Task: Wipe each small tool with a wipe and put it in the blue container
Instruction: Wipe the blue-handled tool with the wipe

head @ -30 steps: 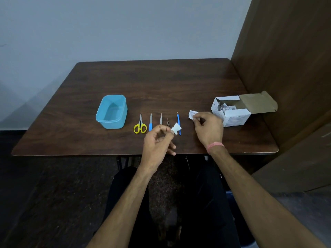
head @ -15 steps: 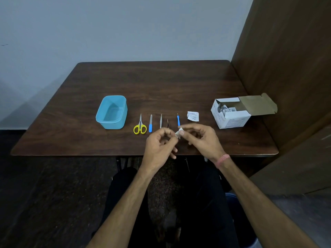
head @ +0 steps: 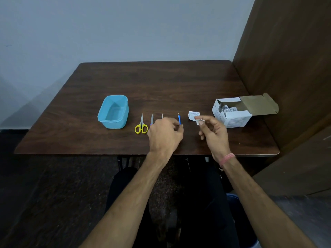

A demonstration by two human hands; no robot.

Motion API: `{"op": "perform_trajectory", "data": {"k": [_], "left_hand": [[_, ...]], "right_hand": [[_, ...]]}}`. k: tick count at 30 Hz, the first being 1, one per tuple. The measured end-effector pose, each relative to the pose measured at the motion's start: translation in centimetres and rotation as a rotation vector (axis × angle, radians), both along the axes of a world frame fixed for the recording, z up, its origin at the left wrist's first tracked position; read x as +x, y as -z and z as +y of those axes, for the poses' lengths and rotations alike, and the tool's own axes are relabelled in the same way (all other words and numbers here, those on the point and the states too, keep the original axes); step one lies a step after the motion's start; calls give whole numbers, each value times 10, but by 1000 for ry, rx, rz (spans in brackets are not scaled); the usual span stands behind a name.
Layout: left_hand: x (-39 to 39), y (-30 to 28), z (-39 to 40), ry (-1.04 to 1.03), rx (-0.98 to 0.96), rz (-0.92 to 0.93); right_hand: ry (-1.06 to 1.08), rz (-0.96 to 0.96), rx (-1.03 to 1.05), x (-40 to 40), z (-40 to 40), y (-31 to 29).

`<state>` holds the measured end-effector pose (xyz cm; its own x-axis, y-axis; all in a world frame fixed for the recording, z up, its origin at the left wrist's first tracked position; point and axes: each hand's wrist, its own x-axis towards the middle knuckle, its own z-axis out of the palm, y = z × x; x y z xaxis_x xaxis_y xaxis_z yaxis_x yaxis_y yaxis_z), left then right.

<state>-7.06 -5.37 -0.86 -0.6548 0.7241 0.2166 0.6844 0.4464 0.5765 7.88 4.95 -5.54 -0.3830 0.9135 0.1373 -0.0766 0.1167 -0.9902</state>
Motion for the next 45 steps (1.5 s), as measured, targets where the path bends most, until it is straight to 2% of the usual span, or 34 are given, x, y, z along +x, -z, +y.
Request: {"op": "perform_trajectory", "data": {"k": [4,9,21,29,33,37,42,44,45], "left_hand": [[5,3,4,6,-141,53],[18,4,-12,-13,-179,66],[28,1,-53,-62,-131,-52],[24,6,-42,-27,-146,2],[22,9,-40,-31,-105,-33],[20,9,-38,-35,-73,-49],[17,11,-37,41,83,-99],[15,10,-34,71,147,-178],[13,10,-32,97,192,-283]], "right_hand": [[-6,-20,1,1,-1,-2],[-41,-11,-13,1,-2,-5],[-68,-36,-26,1,-2,-5],[-83,-32,-24,2,-6,-7],[-81,-95,9,1,-6,-4],[-71,-57,-3,0,-9,-7],[116,-19,7,3,-11,-6],[177,-4,14,5,-11,-7],[200,-16,27,6,-10,-8]]}}
